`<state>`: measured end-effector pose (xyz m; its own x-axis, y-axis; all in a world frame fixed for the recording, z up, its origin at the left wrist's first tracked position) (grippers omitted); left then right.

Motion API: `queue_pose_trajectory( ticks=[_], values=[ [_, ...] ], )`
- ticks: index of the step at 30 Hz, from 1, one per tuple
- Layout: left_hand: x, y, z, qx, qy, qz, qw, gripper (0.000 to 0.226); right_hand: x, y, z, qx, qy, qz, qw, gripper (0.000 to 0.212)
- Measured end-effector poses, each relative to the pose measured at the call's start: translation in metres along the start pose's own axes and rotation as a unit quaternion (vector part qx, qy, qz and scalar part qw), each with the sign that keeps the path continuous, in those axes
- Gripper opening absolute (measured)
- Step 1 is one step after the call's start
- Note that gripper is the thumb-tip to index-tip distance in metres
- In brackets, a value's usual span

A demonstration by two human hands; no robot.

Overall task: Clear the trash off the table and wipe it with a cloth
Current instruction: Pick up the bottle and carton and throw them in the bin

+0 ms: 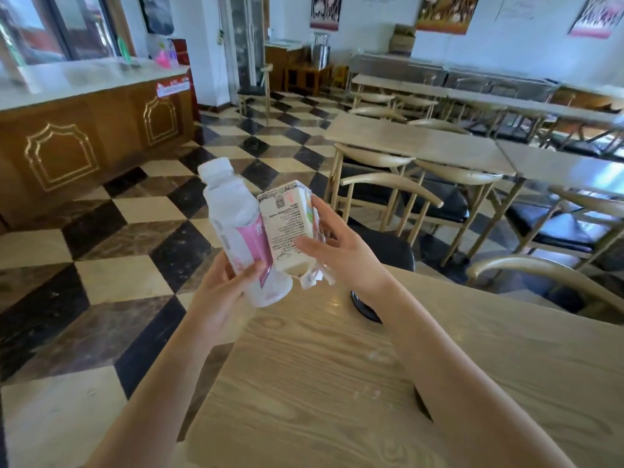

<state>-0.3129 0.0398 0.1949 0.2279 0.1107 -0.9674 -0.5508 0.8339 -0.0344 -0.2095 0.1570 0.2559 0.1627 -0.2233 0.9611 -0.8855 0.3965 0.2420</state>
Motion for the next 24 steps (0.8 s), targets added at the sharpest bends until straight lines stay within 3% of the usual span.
queue_pose_trajectory(
  ticks=[4, 12, 18, 22, 24],
  values=[
    [-0.020, -0.034, 0.005, -0.026, 0.015, 0.045, 0.999, 0.040, 0.018, -0.013, 0.020, 0.041, 0.026, -0.022, 0.999, 0.055],
    [-0.019, -0.145, -0.021, -0.187, 0.046, 0.055, 0.980, 0.049, 0.016, -0.046, 0.095, 0.149, 0.041, -0.001, 0.988, 0.065],
    [0.010, -0.287, -0.073, -0.402, 0.013, 0.008, 0.915, 0.059, 0.008, -0.097, 0.216, 0.303, 0.055, 0.026, 0.951, 0.068],
    [0.028, -0.384, -0.097, -0.496, 0.001, -0.003, 0.868, 0.027, 0.002, -0.140, 0.299, 0.371, 0.053, 0.044, 0.926, 0.073],
    [0.040, -0.424, -0.106, -0.538, -0.009, -0.014, 0.843, 0.028, -0.003, -0.158, 0.333, 0.398, 0.059, 0.060, 0.914, 0.073]
  ],
)
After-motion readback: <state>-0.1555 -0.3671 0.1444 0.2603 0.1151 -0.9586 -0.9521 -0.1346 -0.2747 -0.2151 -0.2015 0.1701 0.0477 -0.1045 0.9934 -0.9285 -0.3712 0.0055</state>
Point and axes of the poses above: each hand's wrist, its own y-axis towards the middle knuckle, its own z-axis out of the palm, x = y × z, the point moved 8 cm from there along y, towards the middle knuckle, and after that the axes turned 10 degrees about -z, right-handed, at the moved point
